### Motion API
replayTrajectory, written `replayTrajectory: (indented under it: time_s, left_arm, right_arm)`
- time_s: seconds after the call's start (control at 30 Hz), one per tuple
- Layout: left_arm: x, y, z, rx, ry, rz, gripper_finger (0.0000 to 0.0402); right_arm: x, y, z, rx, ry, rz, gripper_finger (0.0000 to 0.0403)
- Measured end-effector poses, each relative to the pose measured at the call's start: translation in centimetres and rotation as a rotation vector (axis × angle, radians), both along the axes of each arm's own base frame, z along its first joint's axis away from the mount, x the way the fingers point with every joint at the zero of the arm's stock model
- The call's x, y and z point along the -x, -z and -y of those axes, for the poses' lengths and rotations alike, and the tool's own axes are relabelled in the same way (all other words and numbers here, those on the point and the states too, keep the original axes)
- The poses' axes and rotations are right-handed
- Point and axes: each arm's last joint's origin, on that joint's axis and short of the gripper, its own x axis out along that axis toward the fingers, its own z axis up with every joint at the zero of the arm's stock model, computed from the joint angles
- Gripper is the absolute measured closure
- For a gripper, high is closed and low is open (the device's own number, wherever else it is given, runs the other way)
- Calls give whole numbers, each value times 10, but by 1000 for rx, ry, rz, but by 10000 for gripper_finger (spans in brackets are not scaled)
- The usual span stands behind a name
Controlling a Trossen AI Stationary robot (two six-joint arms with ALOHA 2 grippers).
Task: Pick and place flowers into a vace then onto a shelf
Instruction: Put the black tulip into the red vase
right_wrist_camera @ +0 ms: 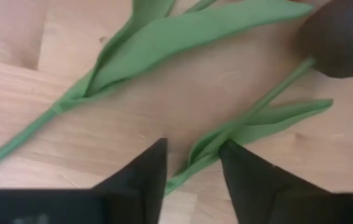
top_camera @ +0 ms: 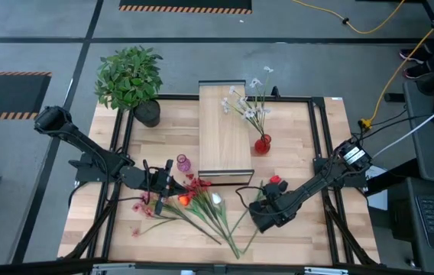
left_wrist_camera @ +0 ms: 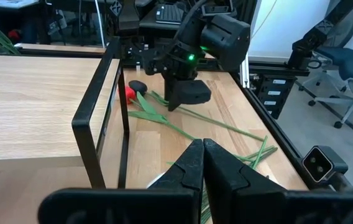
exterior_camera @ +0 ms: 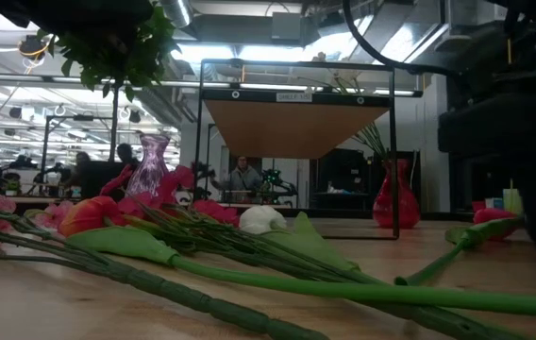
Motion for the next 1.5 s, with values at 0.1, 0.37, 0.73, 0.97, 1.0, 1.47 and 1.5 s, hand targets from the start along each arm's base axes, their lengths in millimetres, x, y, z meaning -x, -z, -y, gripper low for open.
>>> replayTrajectory:
  time_s: [0.1, 0.37, 0.73, 0.97, 1.0, 1.47, 1.5]
  left_arm:
    - [0, 0, 0, 0, 0, 0, 398]
    - [0, 0, 0, 0, -1, 1, 398]
    - [0, 0, 0, 0, -2, 1, 398]
    - [0, 0, 0, -1, -2, 1, 398]
    - [0, 0, 0, -1, -2, 1, 398]
    - [0, 0, 0, -26, 3, 4, 398]
    - [0, 0, 0, -27, 3, 4, 398]
  right_arm:
    - [0, 0, 0, -24, 5, -20, 306]
    - [1, 0, -1, -49, 12, -42, 392]
    - [8, -15, 2, -69, -13, -57, 399]
    - [26, -49, 7, 2, -23, -9, 401]
    - [29, -53, 8, 16, -22, 7, 401]
    - [64, -105, 29, 233, -60, 186, 402]
    - [66, -108, 31, 247, -57, 192, 402]
